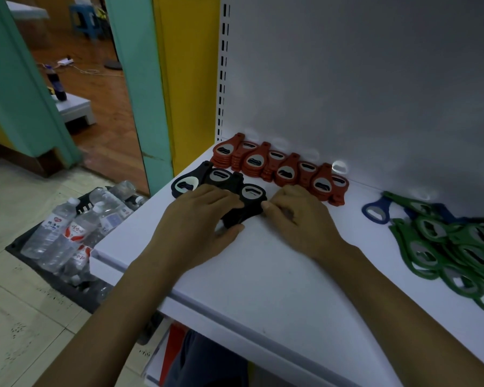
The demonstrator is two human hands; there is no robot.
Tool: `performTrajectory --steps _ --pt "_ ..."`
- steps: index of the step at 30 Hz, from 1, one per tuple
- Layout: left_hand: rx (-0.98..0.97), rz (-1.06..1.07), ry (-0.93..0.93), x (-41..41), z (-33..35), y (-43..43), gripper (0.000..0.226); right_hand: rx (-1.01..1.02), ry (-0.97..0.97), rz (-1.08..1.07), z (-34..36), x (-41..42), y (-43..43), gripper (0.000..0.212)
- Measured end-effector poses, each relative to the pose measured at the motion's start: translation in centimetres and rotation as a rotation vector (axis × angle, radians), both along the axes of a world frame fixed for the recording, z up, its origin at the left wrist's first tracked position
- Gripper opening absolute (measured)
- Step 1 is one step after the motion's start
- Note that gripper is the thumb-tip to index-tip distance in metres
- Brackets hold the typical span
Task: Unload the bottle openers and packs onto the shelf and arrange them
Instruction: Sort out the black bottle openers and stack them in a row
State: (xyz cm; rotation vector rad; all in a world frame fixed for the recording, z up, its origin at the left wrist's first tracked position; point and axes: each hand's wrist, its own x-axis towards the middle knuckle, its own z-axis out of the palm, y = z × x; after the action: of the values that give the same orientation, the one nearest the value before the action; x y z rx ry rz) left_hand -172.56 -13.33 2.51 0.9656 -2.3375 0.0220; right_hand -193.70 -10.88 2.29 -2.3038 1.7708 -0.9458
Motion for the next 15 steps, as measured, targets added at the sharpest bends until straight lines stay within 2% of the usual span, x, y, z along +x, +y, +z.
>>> performTrajectory --steps 3,10,15 --pt "0.006 0.008 -0.012 -0.05 -0.05 0.04 0.038 -0.023 -0.011 -0.017 -0.1 -0.24 -0.09 0.022" --pt "0.015 0.018 -0.014 -0.12 -0.19 0.02 0.039 -0.022 0.022 -0.048 -0.17 -0.34 -0.19 0.022" --pt "0.028 0.017 -0.011 -0.03 -0.15 0.02 0.039 -0.02 0.056 -0.047 -0.35 -0.37 -0.28 0.015"
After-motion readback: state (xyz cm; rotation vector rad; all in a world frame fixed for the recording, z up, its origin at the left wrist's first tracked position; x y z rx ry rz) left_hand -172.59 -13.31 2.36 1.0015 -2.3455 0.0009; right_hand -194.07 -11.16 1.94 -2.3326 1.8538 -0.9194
